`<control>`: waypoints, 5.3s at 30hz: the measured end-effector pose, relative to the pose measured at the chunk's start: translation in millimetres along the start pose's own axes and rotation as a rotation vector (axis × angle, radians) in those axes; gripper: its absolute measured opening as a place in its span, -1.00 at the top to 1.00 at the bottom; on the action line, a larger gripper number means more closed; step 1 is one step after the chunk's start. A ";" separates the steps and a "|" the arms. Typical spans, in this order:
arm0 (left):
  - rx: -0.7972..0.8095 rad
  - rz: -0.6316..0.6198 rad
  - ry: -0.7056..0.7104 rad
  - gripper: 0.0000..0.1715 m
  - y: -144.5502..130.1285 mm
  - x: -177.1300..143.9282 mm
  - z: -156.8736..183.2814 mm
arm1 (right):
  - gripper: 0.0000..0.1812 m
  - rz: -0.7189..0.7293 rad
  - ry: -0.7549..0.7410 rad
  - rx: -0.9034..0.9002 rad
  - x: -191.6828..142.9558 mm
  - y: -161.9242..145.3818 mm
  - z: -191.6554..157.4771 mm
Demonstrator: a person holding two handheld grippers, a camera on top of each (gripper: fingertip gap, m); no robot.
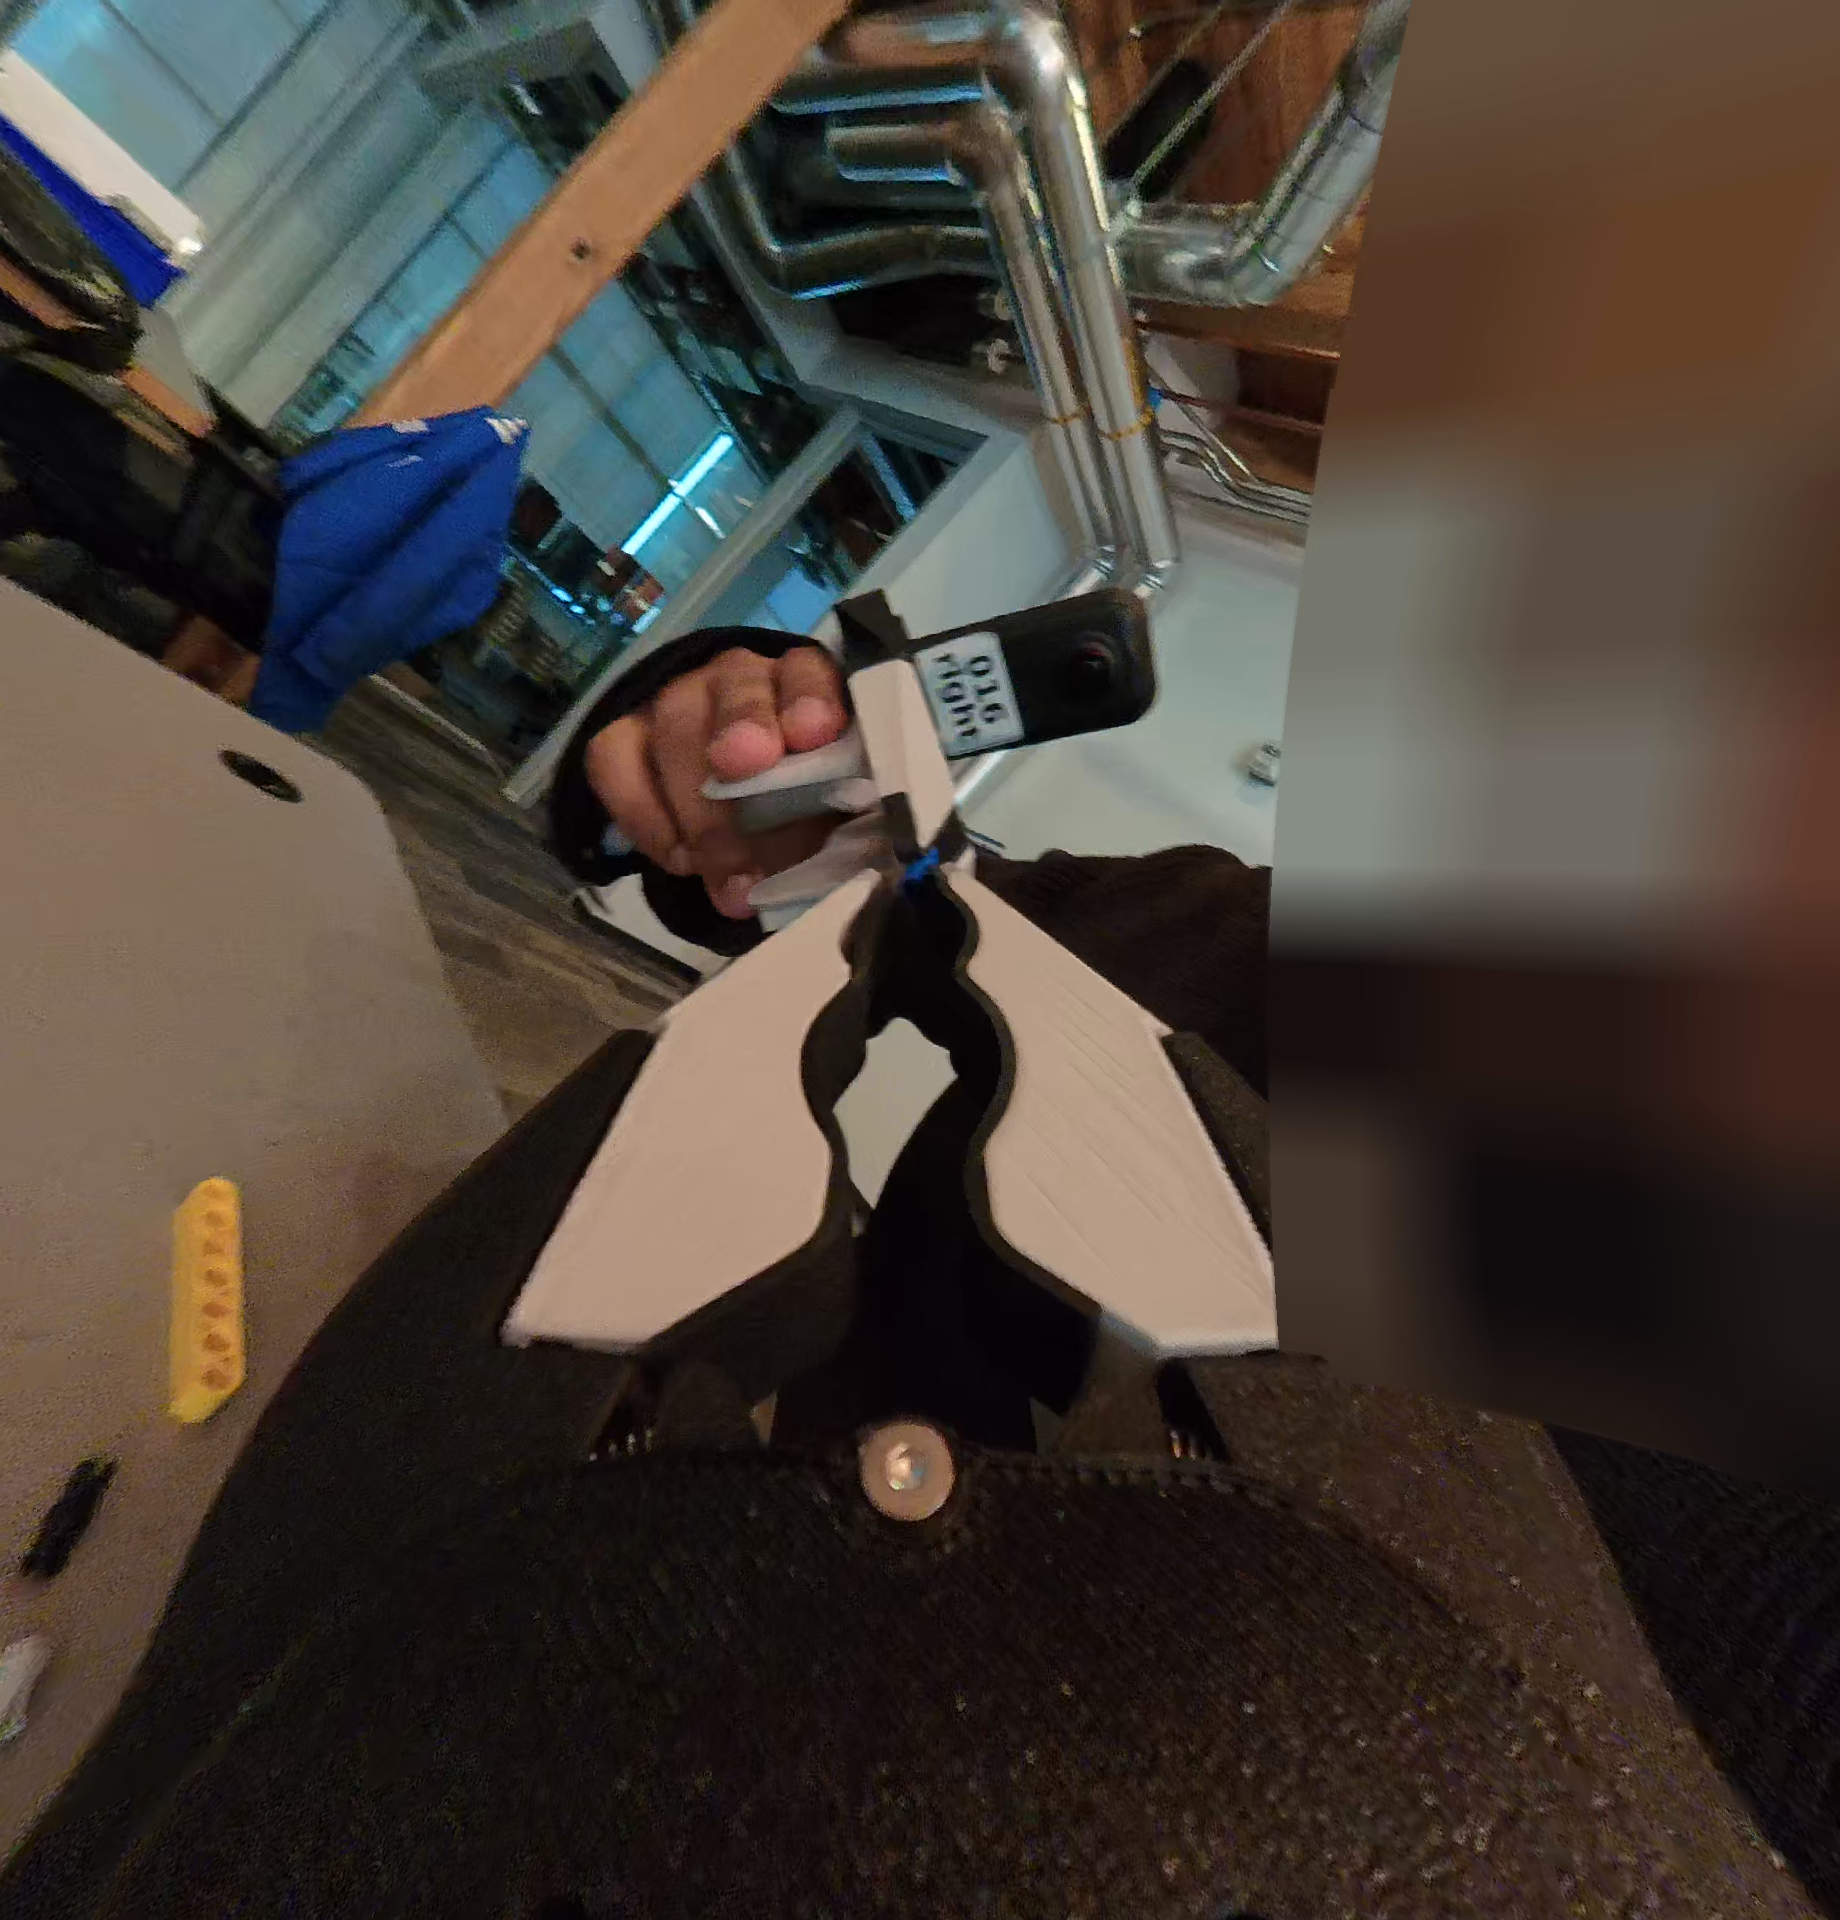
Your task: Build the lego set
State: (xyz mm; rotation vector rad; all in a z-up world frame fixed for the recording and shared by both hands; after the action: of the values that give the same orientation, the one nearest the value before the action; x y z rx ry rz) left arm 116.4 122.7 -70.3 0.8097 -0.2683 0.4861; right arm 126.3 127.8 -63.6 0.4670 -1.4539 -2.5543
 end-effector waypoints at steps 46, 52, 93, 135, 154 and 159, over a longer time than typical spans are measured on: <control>0.580 -0.855 0.978 0.93 -81.7 -53.0 -131.2 | 0.96 -1.024 0.552 0.529 2.1 -160.1 -29.7; 0.576 -0.853 0.977 0.94 -81.8 -52.9 -131.0 | 0.96 -1.043 0.541 0.506 1.6 -160.3 -29.7; 0.579 -0.853 0.982 0.93 -82.1 -52.7 -131.2 | 0.96 -0.969 0.466 0.225 2.3 -153.5 -29.4; 0.679 0.175 1.458 1.00 89.3 -269.8 44.7 | 0.71 -0.451 0.418 0.418 156.3 -63.1 -29.2; 0.662 0.182 1.500 0.90 84.0 -286.8 50.0 | 0.84 -0.589 0.370 0.170 254.3 -80.3 -55.4; 0.610 0.260 1.681 1.00 88.7 -322.9 57.9 | 0.84 -0.622 0.260 0.225 257.1 -90.0 -16.6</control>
State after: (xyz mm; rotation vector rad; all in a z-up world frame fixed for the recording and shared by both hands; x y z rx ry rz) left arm -208.7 31.2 -108.3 0.6967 1.4024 1.3533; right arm -108.0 85.0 -196.9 1.4248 -1.7002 -2.6011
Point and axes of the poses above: each gripper's, where its closed fingertips meet, x out along the fingers, y out of its top, z = x × y across the jaws, the point moved 1 cm from there along -x, back along the fingers, and after that the axes turned 3 degrees about -y, right-handed, at the moved point
